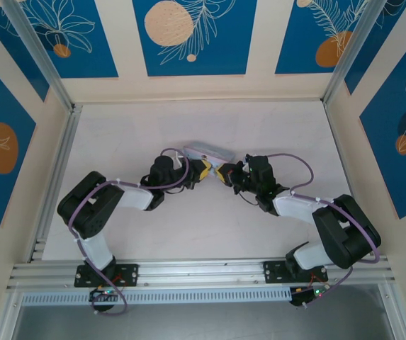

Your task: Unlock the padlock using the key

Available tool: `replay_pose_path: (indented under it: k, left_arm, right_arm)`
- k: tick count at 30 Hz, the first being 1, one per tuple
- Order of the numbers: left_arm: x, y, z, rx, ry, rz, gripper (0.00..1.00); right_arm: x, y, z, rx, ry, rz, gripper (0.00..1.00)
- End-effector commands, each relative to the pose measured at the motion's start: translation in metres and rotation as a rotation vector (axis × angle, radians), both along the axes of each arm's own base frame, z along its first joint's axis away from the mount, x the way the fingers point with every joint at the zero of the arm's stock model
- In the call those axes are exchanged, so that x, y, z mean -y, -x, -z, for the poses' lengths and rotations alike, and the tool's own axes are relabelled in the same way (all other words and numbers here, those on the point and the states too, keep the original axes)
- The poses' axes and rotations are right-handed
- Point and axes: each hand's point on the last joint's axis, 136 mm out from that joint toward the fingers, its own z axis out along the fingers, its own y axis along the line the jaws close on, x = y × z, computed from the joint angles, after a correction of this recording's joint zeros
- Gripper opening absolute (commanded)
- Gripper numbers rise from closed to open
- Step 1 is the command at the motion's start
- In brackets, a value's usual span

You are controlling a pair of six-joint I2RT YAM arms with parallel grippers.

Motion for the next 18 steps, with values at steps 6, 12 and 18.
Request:
replay_pose_path:
  k: [6, 12, 18]
  left_arm:
    - [0.007, 0.004, -0.017, 0.059, 0.033, 0.024, 0.0]
    - [0.011, 0.004, -0.026, 0.066, 0.06, 0.029, 0.0]
    - [0.017, 0.007, -0.029, 0.069, 0.062, 0.045, 0.0]
  right_arm:
    - [-0.007, -0.007, -0.019, 0.046, -0.024, -0.004, 0.0]
    - [-0.014, -0.009, -0.011, 0.045, -0.01, -0.025, 0.0]
    - [-0.021, -0.015, -0.012, 0.083, -0.003, -0.047, 0.0]
